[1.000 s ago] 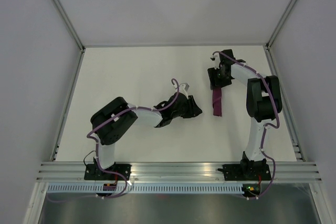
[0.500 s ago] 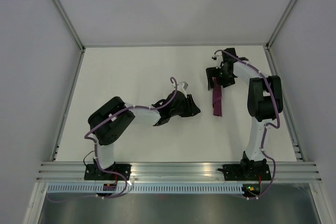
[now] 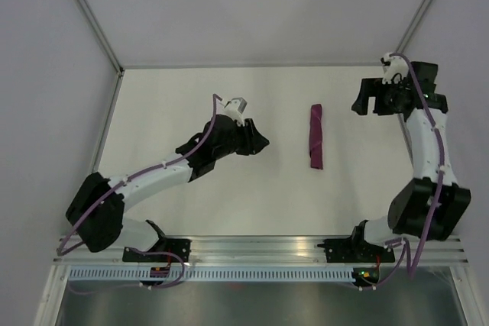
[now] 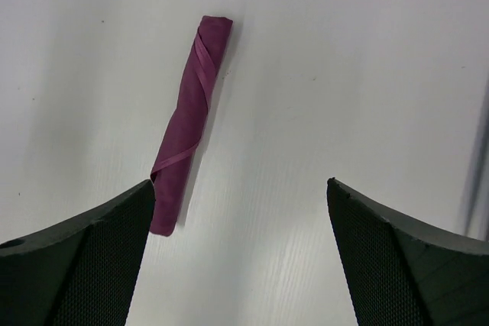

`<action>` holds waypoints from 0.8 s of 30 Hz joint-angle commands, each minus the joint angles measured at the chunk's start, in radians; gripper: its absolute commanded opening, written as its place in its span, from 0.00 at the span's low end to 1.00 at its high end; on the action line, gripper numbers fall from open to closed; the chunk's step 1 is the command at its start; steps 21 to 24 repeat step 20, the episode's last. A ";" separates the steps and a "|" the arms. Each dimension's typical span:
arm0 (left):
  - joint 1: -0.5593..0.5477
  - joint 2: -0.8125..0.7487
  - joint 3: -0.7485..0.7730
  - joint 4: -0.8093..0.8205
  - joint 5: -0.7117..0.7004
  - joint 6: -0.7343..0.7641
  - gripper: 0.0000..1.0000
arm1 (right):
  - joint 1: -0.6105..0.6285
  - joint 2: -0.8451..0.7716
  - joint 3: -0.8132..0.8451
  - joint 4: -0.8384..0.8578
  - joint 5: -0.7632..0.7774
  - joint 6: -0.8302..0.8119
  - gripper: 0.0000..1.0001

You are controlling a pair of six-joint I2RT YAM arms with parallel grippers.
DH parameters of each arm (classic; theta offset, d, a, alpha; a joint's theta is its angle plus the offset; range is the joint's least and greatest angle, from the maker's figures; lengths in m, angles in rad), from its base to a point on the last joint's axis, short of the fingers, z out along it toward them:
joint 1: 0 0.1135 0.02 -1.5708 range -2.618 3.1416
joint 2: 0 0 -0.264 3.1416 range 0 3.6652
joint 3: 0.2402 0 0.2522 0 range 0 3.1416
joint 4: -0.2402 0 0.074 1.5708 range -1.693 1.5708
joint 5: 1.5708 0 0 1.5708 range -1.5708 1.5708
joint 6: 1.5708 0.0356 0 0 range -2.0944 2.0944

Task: Fold the napkin, place the utensils inside, and roll it up
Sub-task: Reset both arms

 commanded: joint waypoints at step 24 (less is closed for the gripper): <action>0.061 -0.506 -0.140 -0.364 -0.098 0.180 0.49 | -0.064 -0.503 -0.364 0.041 -0.107 -0.072 0.98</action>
